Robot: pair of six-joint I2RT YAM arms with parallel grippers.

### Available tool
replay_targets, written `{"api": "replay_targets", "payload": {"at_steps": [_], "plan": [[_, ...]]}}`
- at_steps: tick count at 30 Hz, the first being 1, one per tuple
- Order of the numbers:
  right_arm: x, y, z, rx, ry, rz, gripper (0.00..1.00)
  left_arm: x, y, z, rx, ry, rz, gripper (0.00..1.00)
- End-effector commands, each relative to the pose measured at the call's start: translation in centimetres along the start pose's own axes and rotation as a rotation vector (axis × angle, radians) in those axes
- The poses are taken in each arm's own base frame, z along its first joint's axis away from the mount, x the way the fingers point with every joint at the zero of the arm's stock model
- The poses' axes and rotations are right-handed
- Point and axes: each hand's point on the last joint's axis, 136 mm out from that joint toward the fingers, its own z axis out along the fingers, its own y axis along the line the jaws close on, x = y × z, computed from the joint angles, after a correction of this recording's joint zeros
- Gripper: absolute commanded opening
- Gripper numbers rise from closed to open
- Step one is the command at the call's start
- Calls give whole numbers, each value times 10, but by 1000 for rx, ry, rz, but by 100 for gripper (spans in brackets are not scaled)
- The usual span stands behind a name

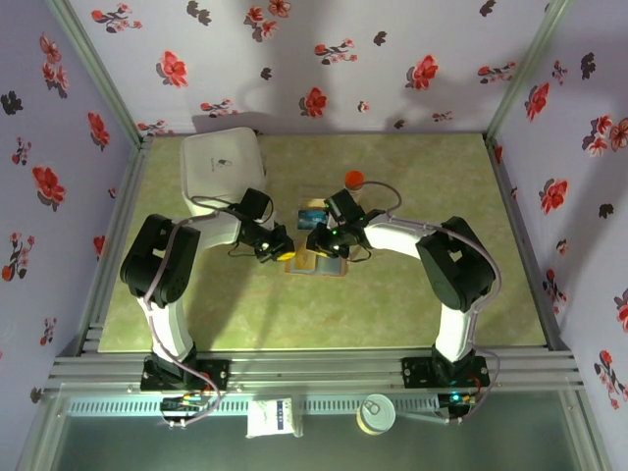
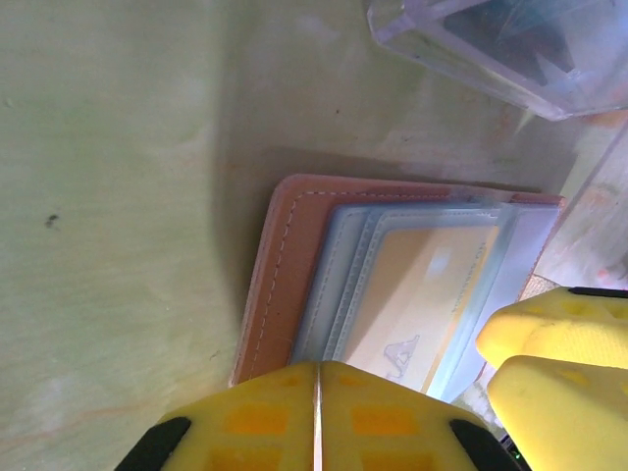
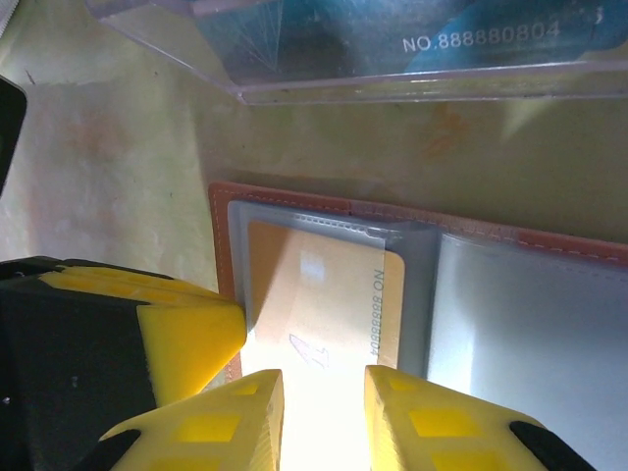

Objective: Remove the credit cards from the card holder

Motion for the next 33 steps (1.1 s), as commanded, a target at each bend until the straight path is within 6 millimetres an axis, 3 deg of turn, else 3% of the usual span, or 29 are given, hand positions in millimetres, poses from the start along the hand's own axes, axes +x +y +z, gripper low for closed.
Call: {"api": "replay_targets", "payload": {"at_steps": [1,9,20,33], "plan": [[0,6,7,-13,12,11,28,2,13,4,-17,17,3,8],[5,0,13,6,34,19,28,3,17,4,-21,20,-6,6],[6,3,14,-11,41,15,18,3,17,5,-21,24,-9,5],[6,-12,6,90,30,-4,25,3,18,4,-22,23,-9,5]]}}
